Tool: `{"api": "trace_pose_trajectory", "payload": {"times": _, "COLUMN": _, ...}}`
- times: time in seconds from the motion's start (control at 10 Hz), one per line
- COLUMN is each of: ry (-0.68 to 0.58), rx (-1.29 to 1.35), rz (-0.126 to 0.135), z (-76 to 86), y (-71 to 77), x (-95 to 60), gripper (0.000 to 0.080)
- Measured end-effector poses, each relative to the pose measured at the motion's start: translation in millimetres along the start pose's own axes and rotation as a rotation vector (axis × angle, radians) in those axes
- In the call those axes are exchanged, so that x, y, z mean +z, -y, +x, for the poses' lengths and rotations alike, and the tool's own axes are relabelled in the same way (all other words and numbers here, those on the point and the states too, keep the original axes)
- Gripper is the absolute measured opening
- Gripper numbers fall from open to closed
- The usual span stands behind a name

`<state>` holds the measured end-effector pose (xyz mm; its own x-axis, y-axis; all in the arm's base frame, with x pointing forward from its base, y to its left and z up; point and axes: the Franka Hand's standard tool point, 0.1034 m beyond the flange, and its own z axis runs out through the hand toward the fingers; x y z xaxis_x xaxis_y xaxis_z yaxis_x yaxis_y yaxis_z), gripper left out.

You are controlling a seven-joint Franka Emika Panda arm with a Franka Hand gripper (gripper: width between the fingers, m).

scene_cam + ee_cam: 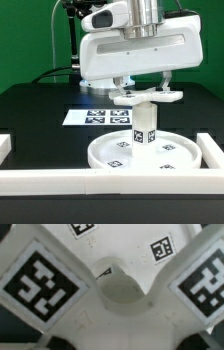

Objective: Assemble round table

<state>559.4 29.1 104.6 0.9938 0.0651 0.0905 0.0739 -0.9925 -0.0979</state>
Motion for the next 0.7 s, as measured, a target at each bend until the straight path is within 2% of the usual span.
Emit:
{"api": "trace_pose_trajectory", "payload": {"times": 0.3, "ry": -0.007, "rx": 0.328, "rz": 0.020, "z": 0.0, "y": -4.9, "x": -0.4, "gripper": 0.0453}}
{"api": "trace_pose_trajectory", "payload": {"times": 0.5, "ry": -0.009, "rx": 0.577, "rz": 0.051, "z": -0.1, "y": -9.3, "x": -1.0, "gripper": 0.0453}}
{"api": "trace_pose_trajectory", "payload": {"times": 0.7, "ry": -0.009, "rx": 0.751, "rz": 0.058, "z": 0.1, "y": -8.5, "x": -1.1, "gripper": 0.0453}}
